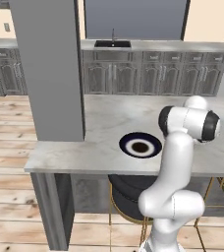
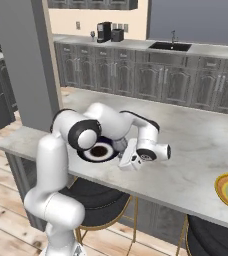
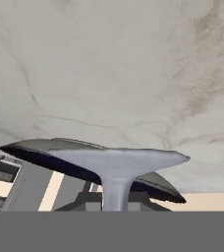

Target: Retrieve the wine glasses from the counter and place one next to each plate.

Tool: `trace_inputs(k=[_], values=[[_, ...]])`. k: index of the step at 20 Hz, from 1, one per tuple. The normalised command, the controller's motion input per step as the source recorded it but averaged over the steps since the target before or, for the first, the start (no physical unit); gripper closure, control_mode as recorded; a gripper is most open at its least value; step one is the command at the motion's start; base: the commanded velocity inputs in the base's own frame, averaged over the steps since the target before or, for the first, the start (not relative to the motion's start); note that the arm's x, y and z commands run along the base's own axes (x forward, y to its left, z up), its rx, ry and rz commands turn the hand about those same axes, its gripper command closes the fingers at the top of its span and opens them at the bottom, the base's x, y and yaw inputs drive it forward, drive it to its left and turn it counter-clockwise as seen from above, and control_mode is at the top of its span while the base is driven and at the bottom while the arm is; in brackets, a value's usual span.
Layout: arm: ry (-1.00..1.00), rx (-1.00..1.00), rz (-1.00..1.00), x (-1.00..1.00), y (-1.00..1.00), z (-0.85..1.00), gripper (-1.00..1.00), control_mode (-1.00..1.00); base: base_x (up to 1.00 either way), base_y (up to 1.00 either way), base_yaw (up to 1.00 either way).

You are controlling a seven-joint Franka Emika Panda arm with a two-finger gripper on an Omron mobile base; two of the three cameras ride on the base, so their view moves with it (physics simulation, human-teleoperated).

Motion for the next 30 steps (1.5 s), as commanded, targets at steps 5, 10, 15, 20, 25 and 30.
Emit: trace_inputs(k=[5,10,15,20,25,30], values=[[0.01,0.00,0.00,0.27,-0.01,-0.10,1.00,-1.00,0.00,0.00,0.00],[0.00,0.00,0.00,0.02,-0.06,-0.06,1.00,-1.00,0.00,0.00,0.00],[0.00,0.00,0.00,0.00,-0.12,-0.07,1.00,-1.00,0.00,0.00,0.00],[0.00,0.00,0.00,0.06,-0.01,-0.09,1.00,-1.00,0.00,0.00,0.00],[0.00,0.00,0.00,0.23,0.00,0.00,1.00,-1.00,0.00,0.00,0.00],[0.00,0.04,0.01,0.14,0.00,-0.05,1.00,-1.00,0.00,0.00,0.00]])
